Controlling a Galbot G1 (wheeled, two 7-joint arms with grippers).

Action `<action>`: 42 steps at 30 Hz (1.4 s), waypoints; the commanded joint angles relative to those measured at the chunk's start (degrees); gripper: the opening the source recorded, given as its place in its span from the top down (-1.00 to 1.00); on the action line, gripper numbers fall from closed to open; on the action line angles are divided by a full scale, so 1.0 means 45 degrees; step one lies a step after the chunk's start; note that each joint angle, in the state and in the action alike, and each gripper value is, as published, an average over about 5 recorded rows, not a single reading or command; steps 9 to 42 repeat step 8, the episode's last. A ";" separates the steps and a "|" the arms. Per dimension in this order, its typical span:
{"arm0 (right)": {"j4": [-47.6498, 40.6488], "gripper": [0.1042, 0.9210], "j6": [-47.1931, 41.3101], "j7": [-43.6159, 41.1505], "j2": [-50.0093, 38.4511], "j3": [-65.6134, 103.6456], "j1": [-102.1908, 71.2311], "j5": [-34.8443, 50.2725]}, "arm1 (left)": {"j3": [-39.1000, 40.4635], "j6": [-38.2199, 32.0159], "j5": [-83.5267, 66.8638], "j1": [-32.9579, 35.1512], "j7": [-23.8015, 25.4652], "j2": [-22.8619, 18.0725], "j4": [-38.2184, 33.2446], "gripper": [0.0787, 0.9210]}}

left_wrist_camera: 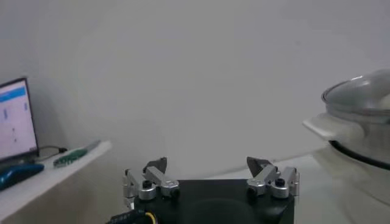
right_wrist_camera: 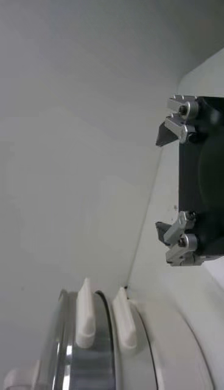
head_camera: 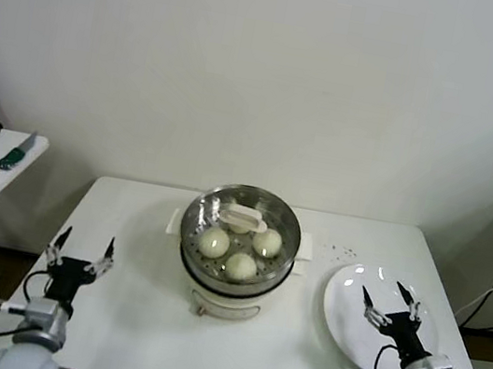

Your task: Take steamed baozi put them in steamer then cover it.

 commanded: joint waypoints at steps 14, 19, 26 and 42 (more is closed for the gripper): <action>0.0133 -0.76 0.0324 -0.0231 0.0101 -0.0006 -0.0175 0.0454 | -0.0806 -0.1970 -0.0742 0.0504 0.0933 -0.0411 0.0833 -0.77; 0.0133 -0.76 0.0324 -0.0231 0.0101 -0.0006 -0.0175 0.0454 | -0.0806 -0.1970 -0.0742 0.0504 0.0933 -0.0411 0.0833 -0.77; 0.0133 -0.76 0.0324 -0.0231 0.0101 -0.0006 -0.0175 0.0454 | -0.0806 -0.1970 -0.0742 0.0504 0.0933 -0.0411 0.0833 -0.77; 0.0133 -0.76 0.0324 -0.0231 0.0101 -0.0006 -0.0175 0.0454 | -0.0806 -0.1970 -0.0742 0.0504 0.0933 -0.0411 0.0833 -0.77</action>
